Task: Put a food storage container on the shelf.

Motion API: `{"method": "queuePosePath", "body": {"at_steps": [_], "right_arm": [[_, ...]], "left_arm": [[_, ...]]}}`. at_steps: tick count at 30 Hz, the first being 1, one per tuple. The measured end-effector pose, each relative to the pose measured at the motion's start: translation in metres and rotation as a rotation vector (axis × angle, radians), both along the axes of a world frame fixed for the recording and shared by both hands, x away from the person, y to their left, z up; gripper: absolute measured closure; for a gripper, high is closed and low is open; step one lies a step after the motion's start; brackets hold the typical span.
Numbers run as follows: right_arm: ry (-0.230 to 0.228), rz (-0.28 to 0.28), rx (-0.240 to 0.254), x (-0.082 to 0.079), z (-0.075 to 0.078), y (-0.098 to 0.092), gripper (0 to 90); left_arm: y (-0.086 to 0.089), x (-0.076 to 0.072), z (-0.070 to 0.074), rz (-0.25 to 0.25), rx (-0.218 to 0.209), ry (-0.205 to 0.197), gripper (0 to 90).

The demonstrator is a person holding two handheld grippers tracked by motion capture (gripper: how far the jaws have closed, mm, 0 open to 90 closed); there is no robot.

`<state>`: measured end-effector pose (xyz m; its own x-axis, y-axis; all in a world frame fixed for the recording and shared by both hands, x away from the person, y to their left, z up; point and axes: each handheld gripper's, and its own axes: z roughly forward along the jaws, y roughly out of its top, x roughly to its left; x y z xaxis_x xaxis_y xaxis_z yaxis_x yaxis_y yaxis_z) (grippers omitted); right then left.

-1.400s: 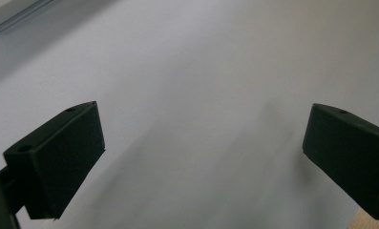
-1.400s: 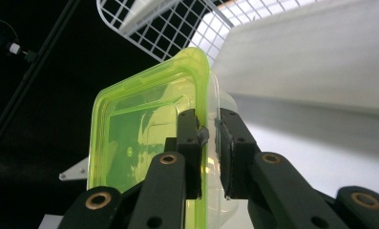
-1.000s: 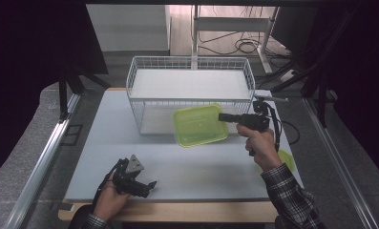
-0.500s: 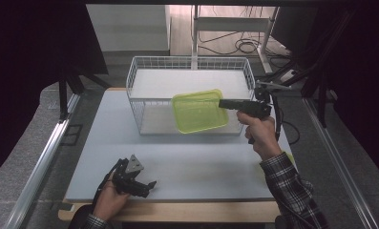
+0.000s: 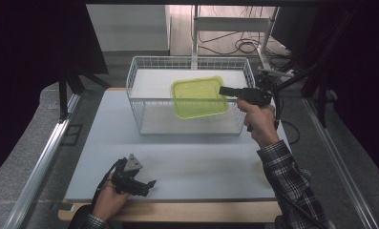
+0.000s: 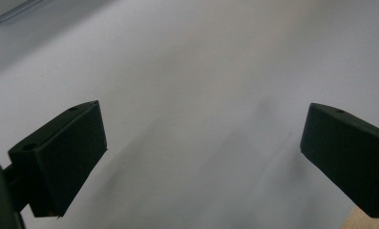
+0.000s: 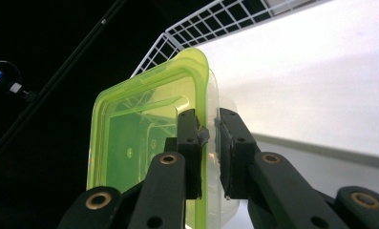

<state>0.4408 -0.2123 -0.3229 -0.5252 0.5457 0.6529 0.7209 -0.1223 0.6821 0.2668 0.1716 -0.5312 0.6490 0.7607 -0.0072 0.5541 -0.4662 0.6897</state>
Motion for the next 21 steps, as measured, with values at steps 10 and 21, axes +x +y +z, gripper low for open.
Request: {"method": "queuePosePath", "body": {"at_steps": [10,21], "right_arm": [[-0.019,-0.046,-0.023,0.013,0.011,0.006,79.9],[-0.039,-0.096,-0.034,0.029,0.02,0.013,79.9]], "left_arm": [[-0.001,0.0,0.0,0.002,-0.004,0.007,2.3],[-0.001,0.0,0.0,0.0,-0.004,0.009,2.4]]}}
